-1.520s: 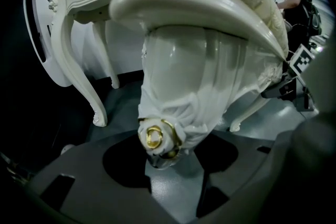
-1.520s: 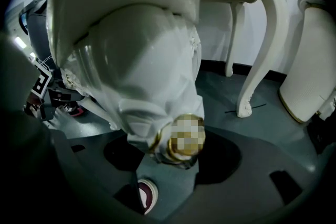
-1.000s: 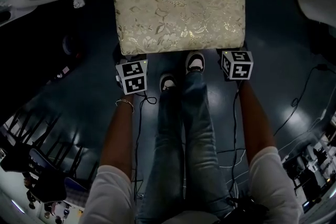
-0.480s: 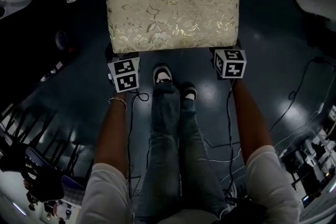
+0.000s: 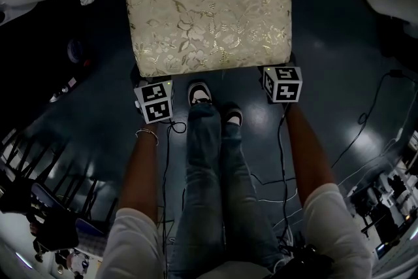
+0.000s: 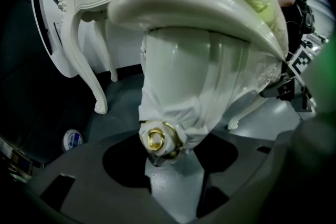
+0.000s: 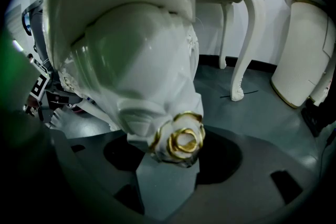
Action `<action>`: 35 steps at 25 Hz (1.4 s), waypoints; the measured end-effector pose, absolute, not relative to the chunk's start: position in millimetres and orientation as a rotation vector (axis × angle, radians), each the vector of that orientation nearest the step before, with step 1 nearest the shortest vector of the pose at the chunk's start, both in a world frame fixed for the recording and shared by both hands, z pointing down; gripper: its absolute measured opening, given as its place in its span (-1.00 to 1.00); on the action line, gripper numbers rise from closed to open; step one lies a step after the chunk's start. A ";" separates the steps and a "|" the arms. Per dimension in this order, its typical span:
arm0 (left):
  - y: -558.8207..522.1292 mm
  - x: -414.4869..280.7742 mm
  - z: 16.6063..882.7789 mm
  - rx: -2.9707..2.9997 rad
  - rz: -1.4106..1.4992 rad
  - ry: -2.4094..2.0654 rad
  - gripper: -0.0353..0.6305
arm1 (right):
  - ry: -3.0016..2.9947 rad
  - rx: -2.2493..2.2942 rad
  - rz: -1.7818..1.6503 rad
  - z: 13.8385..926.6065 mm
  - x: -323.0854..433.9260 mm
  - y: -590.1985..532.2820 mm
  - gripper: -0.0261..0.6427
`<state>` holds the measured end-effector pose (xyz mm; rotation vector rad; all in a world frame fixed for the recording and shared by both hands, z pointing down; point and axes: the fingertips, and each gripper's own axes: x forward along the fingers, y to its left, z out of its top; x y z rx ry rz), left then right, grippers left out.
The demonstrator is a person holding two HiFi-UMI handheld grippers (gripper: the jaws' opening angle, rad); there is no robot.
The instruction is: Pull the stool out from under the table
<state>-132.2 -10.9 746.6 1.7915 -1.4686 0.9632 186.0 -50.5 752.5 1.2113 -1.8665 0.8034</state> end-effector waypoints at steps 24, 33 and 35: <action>-11.2 -127.1 742.9 1.774 0.845 -1.445 -0.09 | -1.830 1.221 0.841 751.1 187.0 -43.6 -0.14; 4.3 -135.9 737.6 1.642 0.807 -1.480 -0.08 | -1.767 1.305 0.901 735.4 200.4 -26.1 -0.14; 10.1 -137.2 733.3 1.594 0.782 -1.499 -0.09 | -1.748 1.302 0.896 729.3 204.0 -21.3 -0.17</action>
